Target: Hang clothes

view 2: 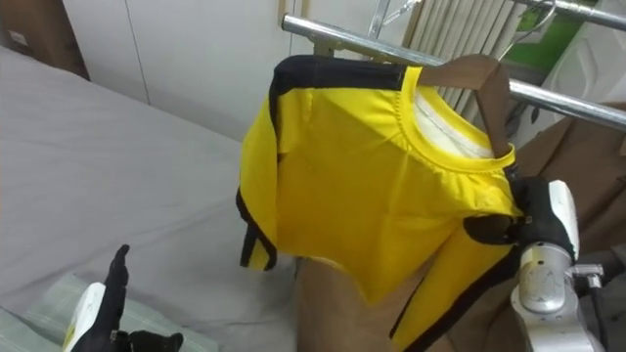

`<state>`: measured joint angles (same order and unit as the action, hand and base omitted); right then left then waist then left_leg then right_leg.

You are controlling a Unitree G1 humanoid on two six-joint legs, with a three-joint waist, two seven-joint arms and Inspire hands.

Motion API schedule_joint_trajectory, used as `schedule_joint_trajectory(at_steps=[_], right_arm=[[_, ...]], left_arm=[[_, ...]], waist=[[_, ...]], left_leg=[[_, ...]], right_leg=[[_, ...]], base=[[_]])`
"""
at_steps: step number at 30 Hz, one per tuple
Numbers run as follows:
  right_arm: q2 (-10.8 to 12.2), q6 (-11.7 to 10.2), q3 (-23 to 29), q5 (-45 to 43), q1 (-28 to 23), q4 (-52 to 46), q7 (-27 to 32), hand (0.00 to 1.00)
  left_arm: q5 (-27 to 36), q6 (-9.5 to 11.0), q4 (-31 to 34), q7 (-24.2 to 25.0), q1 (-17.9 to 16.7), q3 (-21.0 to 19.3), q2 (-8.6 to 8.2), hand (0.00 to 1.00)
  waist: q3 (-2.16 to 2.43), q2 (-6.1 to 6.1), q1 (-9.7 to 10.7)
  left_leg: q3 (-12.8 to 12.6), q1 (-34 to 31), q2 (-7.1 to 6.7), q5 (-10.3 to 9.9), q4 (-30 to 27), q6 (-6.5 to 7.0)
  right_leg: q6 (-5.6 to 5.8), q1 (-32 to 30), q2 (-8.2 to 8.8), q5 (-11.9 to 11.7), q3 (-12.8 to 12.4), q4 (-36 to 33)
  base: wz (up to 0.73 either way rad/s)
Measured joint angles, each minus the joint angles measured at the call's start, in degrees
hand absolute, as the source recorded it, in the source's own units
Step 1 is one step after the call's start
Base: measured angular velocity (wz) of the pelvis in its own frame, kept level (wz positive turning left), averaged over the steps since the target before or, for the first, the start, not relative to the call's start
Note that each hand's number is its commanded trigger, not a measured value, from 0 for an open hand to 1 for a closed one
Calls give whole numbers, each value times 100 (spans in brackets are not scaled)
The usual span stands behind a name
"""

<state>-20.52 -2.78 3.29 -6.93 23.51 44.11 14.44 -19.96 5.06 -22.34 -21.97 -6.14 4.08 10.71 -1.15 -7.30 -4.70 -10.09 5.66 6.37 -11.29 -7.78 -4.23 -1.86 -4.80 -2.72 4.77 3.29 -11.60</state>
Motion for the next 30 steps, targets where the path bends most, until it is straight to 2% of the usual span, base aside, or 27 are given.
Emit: schedule_joint_trajectory(at_steps=[5,10,16,19,26,30], right_arm=[[-3,-48,-15,96,14,317,-300,100],[-4,-48,-51,174,14,487,-572,100],[-3,-47,-224,167,13,875,-832,100],[8,-27,-392,167,12,1146,-945,100],[7,-41,-405,175,13,1153,-924,100],[7,-57,-430,175,13,1161,-879,100]], left_arm=[[0,29,-1,0,5,-88,5,0],[-88,29,-1,10,7,-116,23,0],[-99,19,-73,182,23,-108,29,0],[-97,18,-88,248,23,-108,29,0],[-95,17,-134,252,24,-95,15,0],[-92,17,-132,250,23,-42,15,0]], waist=[[-6,-11,-26],[-35,-64,-17],[-45,-135,-15],[-45,-131,-29],[-42,-103,-45],[-17,-38,-50]], left_leg=[[-1,8,0,0,0,0],[0,8,-2,0,0,0],[75,52,-2,0,0,0],[91,67,-4,0,0,0],[101,73,-5,0,-1,0],[140,85,-5,0,-1,0]], right_leg=[[0,7,5,0,0,0],[0,7,4,0,6,2],[0,99,13,-1,67,63],[-4,151,21,-5,103,105],[-4,169,19,-6,104,121],[-4,180,20,-6,108,116]], base=[[0],[0],[4],[6],[0],[0]])
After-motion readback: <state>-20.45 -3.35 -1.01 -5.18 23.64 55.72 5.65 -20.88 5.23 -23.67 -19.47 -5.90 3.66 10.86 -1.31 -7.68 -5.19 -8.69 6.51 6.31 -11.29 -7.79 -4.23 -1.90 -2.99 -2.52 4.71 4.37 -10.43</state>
